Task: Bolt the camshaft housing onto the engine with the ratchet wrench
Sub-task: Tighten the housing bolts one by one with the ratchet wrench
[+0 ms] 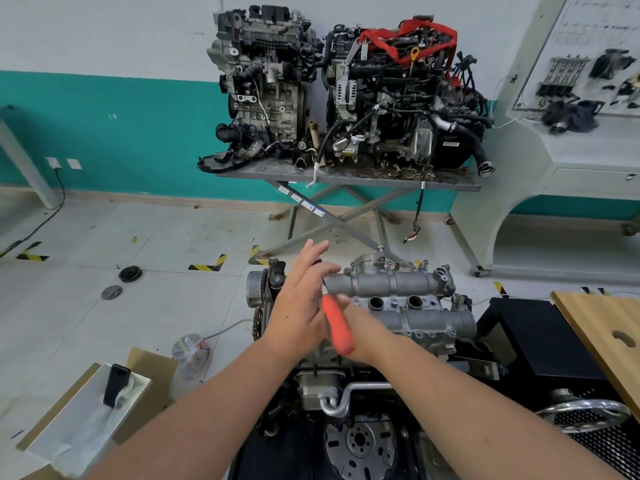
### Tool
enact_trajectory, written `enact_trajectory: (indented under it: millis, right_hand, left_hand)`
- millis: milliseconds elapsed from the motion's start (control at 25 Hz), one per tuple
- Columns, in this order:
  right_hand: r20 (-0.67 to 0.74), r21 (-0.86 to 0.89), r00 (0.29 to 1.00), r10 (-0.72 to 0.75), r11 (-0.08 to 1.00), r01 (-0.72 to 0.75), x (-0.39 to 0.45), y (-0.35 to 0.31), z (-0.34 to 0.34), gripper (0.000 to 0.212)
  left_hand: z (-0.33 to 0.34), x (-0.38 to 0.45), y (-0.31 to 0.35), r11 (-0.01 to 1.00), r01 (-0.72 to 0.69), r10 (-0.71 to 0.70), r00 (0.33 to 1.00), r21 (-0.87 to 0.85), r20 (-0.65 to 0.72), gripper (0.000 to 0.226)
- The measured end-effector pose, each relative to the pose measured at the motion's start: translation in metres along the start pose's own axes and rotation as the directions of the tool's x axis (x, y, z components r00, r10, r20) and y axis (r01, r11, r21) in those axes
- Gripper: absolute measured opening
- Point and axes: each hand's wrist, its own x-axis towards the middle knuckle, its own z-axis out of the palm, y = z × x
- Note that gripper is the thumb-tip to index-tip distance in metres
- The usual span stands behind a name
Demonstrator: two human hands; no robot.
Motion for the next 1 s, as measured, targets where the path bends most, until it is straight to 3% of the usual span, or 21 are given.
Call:
enact_trajectory:
  millis: [80, 120, 200, 240, 400, 520, 560, 600, 640, 680, 720, 800, 880, 960, 1000]
  right_hand:
    - [0.112, -0.211, 0.99, 0.09, 0.975, -0.065, 0.006, -0.003, 0.005, 0.029]
    - [0.127, -0.284, 0.983, 0.132, 0.955, -0.091, 0.01, -0.001, 0.005, 0.031]
    - [0.116, -0.317, 0.978, 0.174, 0.94, -0.129, 0.015, -0.009, 0.002, 0.027]
    - [0.128, -0.325, 0.974, 0.185, 0.936, -0.135, 0.017, -0.012, 0.0, 0.025]
    - [0.156, -0.313, 0.973, 0.169, 0.943, -0.113, 0.022, -0.015, -0.002, 0.022]
    - [0.183, -0.327, 0.969, 0.166, 0.94, -0.099, 0.024, -0.014, -0.002, 0.027]
    - [0.193, -0.338, 0.969, 0.152, 0.938, -0.08, 0.025, -0.015, -0.003, 0.027]
    - [0.198, -0.354, 0.971, 0.135, 0.933, -0.057, 0.026, -0.015, -0.003, 0.027]
    - [0.199, -0.381, 0.973, 0.116, 0.924, -0.032, 0.027, -0.014, -0.003, 0.027]
    - [0.201, -0.391, 0.974, 0.107, 0.92, -0.02, 0.029, -0.013, -0.003, 0.03]
    - [0.208, -0.388, 0.974, 0.093, 0.922, -0.005, 0.029, -0.012, -0.003, 0.034]
    - [0.208, -0.392, 0.977, 0.053, 0.92, 0.034, 0.028, -0.01, -0.006, 0.031]
    - [0.209, -0.447, 0.978, -0.028, 0.886, 0.12, 0.028, -0.009, -0.008, 0.024]
    - [0.219, -0.438, 0.976, -0.014, 0.892, 0.111, 0.032, -0.01, -0.01, 0.026]
    - [0.249, -0.435, 0.968, -0.008, 0.892, 0.119, 0.033, -0.011, -0.01, 0.027]
  left_hand:
    - [0.01, -0.005, 0.005, 0.977, 0.093, -0.117, 0.987, -0.194, -0.114, 0.038]
    - [0.013, -0.003, 0.012, 0.903, 0.23, -0.299, 0.943, -0.364, -0.145, 0.038]
    - [0.02, 0.008, 0.022, 0.549, 0.428, -0.626, 0.78, -0.718, -0.013, 0.038]
    - [0.021, 0.014, 0.022, 0.421, 0.445, -0.68, 0.732, -0.79, 0.05, 0.04]
    - [0.003, 0.044, 0.019, 0.312, 0.638, -0.793, 0.583, -0.704, 0.178, 0.035]
    - [-0.023, 0.066, 0.02, 0.377, 0.854, -0.822, 0.487, -0.358, 0.297, 0.015]
    - [-0.03, 0.074, 0.022, 0.484, 0.866, -0.812, 0.497, -0.122, 0.305, 0.018]
    - [-0.035, 0.083, 0.025, 0.609, 0.771, -0.784, 0.548, 0.186, 0.293, 0.023]
    - [-0.036, 0.09, 0.028, 0.673, 0.556, -0.727, 0.618, 0.488, 0.299, 0.025]
    - [-0.035, 0.095, 0.033, 0.661, 0.282, -0.649, 0.679, 0.695, 0.342, 0.025]
    - [-0.032, 0.095, 0.037, 0.602, 0.037, -0.579, 0.709, 0.798, 0.404, 0.024]
    - [-0.022, 0.082, 0.038, 0.465, -0.272, -0.422, 0.768, 0.842, 0.481, 0.026]
    - [-0.017, 0.056, 0.031, 0.441, -0.344, -0.144, 0.885, 0.829, 0.443, 0.033]
    - [-0.016, 0.029, 0.024, 0.6, -0.214, 0.088, 0.975, 0.771, 0.202, 0.039]
    - [-0.014, 0.021, 0.021, 0.75, -0.077, 0.071, 0.997, 0.657, 0.037, 0.04]
